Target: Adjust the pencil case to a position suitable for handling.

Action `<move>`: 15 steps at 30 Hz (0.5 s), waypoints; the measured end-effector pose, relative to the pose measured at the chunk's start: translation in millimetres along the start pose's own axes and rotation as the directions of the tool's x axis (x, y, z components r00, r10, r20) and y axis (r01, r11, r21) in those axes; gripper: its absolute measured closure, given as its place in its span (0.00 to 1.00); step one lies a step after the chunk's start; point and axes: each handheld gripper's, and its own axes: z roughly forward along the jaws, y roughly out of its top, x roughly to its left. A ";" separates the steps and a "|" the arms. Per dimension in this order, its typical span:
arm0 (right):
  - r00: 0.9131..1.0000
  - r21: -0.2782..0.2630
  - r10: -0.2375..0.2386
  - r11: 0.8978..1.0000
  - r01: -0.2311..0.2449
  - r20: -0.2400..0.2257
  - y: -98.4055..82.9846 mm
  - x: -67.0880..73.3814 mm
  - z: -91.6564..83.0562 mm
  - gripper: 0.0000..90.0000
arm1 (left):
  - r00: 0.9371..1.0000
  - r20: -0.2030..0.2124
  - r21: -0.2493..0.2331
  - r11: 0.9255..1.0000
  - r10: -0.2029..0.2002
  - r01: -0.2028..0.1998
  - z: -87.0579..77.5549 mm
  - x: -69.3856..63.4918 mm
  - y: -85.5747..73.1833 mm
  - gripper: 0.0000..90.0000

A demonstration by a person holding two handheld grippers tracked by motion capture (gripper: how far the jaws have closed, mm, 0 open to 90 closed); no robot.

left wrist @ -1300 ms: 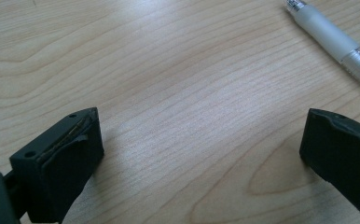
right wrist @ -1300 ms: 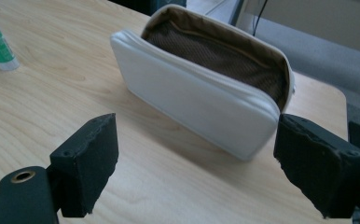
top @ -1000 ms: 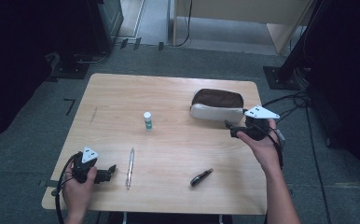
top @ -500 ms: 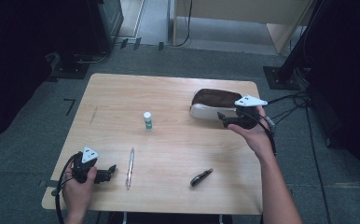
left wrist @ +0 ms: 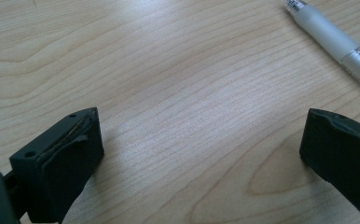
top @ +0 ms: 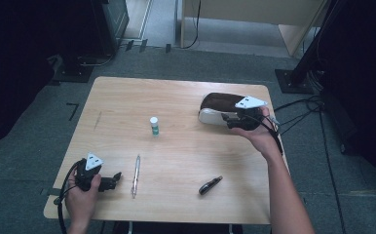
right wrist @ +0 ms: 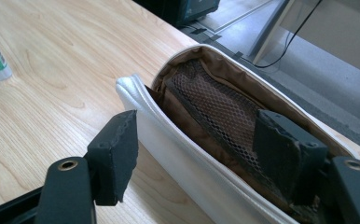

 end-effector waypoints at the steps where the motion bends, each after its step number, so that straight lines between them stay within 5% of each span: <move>1: 1.000 0.000 0.000 1.000 0.000 0.000 0.0 0.0 0.0 0.35 | 1.000 0.000 0.000 1.000 0.000 0.000 0.0 0.0 0.0 0.00; 9: 0.999 0.049 -0.017 0.999 0.019 -0.046 -7.5 -4.7 14.5 0.38 | 1.000 0.000 0.000 1.000 0.000 0.000 0.0 0.0 0.0 0.00; 15: 0.993 0.119 -0.114 0.986 0.118 -0.037 -16.6 -5.3 28.4 0.38 | 1.000 0.000 0.000 1.000 0.001 -0.001 0.0 0.0 0.0 0.00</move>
